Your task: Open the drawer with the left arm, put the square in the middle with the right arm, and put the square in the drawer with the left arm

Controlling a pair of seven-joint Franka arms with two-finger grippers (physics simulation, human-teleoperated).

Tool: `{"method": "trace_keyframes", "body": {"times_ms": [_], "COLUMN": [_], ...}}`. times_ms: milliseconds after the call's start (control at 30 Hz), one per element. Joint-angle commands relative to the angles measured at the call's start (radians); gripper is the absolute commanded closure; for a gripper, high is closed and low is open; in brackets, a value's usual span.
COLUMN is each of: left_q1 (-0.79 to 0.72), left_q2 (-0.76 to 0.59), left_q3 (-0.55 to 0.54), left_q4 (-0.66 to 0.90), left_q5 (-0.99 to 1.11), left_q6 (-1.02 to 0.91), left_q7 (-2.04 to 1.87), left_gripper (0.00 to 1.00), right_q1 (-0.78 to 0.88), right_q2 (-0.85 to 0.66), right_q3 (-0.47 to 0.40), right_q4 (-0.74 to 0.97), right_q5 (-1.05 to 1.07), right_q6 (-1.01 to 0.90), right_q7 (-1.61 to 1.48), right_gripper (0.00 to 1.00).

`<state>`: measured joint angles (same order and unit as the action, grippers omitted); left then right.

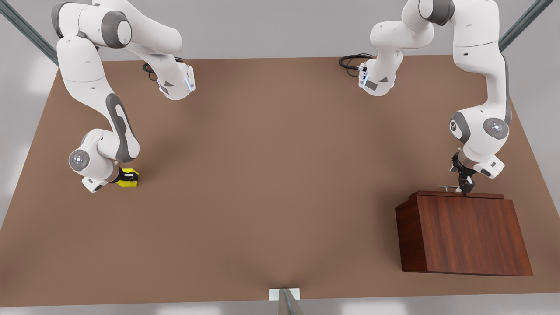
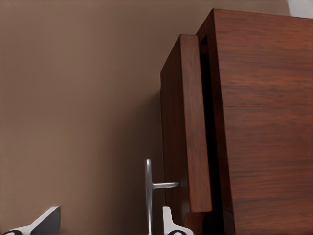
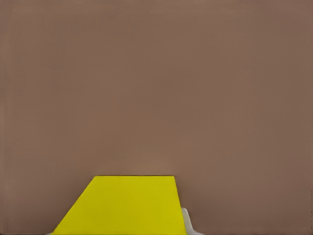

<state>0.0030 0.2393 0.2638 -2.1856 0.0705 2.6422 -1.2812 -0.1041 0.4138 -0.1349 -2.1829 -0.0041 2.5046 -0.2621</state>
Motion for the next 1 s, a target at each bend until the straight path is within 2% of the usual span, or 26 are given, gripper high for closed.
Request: {"method": "trace_keyframes", "body": {"times_ms": [0,133,233,333,400,500,567,633,733,833,867,967], "left_q1": [0.000,0.000,-0.001,-0.003,-0.003,-0.003,-0.003,-0.003,-0.003,-0.003,-0.003,-0.005], "left_q2": [0.000,-0.028,-0.043,-0.048,-0.051,-0.057,-0.078,-0.086,-0.101,-0.109,-0.110,-0.127], "left_q3": [0.000,0.000,0.000,0.000,0.000,0.000,0.000,0.000,0.000,0.000,0.000,0.000], "left_q4": [0.000,-0.002,-0.013,-0.022,-0.028,-0.031,-0.049,-0.059,-0.080,-0.095,-0.103,-0.111], "left_q5": [0.000,0.000,0.000,0.000,0.002,0.002,0.002,0.002,0.002,0.002,0.002,0.002], "left_q6": [-0.001,-0.057,-0.074,-0.076,-0.076,-0.088,-0.108,-0.108,-0.108,-0.113,-0.116,-0.128], "left_q7": [0.000,-0.001,-0.001,-0.001,-0.001,-0.001,-0.001,-0.001,-0.001,-0.001,-0.001,-0.001], "left_gripper": [0.00,0.00,0.00,0.00,0.00,0.00,0.00,0.00,0.00,0.00,0.00,0.00], "right_q1": [0.000,0.003,0.020,0.159,0.279,0.423,0.521,0.592,0.696,0.722,0.724,0.724], "right_q2": [-0.004,-0.067,-0.104,-0.095,-0.043,0.066,0.187,0.267,0.468,0.563,0.563,0.563], "right_q3": [0.004,0.078,0.163,0.169,0.172,0.228,0.262,0.271,0.273,0.271,0.270,0.265], "right_q4": [0.000,0.012,0.041,0.094,0.193,0.368,0.552,0.670,0.939,1.069,1.062,1.057], "right_q5": [-0.001,0.004,0.006,0.018,0.030,0.046,0.047,0.049,0.046,0.046,0.046,0.046], "right_q6": [-0.001,-0.082,-0.156,-0.159,-0.159,-0.207,-0.208,-0.213,-0.216,-0.208,-0.207,-0.201], "right_q7": [0.001,0.038,0.225,0.432,0.632,0.974,1.230,1.336,1.486,1.529,1.531,1.526], "right_gripper": [0.28,0.28,0.28,0.27,0.27,0.27,0.27,0.27,0.26,0.21,0.01,0.00]}}
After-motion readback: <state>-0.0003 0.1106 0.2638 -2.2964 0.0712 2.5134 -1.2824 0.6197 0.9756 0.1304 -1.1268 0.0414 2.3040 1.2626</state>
